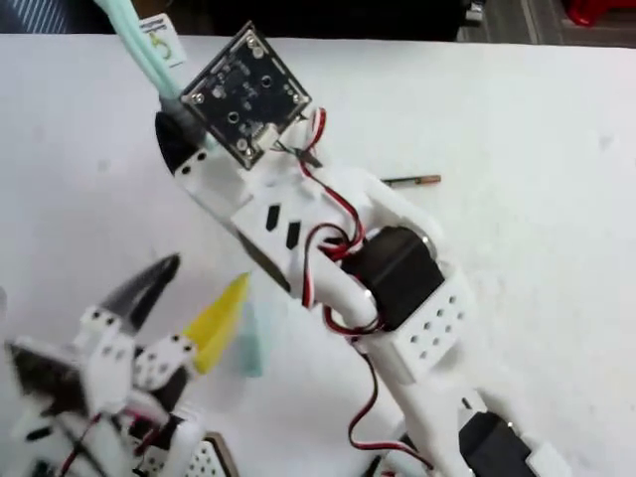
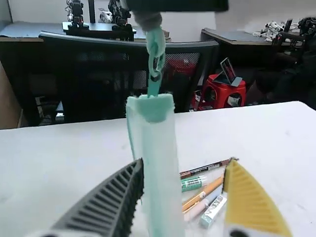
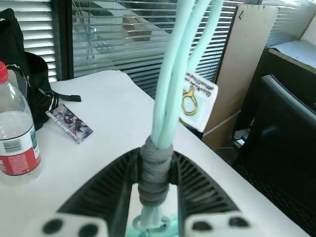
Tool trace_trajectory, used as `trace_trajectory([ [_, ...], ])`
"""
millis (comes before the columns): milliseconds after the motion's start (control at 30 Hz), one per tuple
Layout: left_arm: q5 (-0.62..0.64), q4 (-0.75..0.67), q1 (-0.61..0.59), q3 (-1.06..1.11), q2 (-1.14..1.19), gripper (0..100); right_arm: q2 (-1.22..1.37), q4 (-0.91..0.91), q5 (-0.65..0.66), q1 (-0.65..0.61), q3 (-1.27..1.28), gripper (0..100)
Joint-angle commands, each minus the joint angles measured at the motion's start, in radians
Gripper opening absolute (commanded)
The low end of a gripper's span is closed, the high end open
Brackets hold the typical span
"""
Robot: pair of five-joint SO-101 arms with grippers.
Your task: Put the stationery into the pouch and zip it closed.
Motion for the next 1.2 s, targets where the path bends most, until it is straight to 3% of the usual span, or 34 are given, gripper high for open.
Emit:
trace_trajectory([
  [0, 0.035, -0.149, 0.012, 0.14, 0.002, 27, -0.027, 0.018, -0.029, -0.013, -0.025, 1.6],
  [300, 0.084, -0.33, -0.09, 0.296, 0.001, 27, -0.097, 0.124, -0.091, -0.012, -0.018, 1.6],
  [500, 0.046, -0.325, 0.018, 0.362, -0.002, 26, -0.139, 0.22, -0.091, -0.051, -0.018, 1.6],
  [700, 0.014, -0.319, 0.065, 0.374, -0.002, 18, -0.183, 0.272, -0.083, -0.074, -0.015, 1.6],
  [900, 0.011, -0.218, 0.064, 0.365, -0.004, 9, -0.179, 0.306, -0.083, 0.016, 0.021, 1.6],
  [1167, -0.075, -0.209, 0.065, 0.374, -0.004, 2, -0.18, 0.183, -0.083, 0.096, 0.216, 1.6],
])
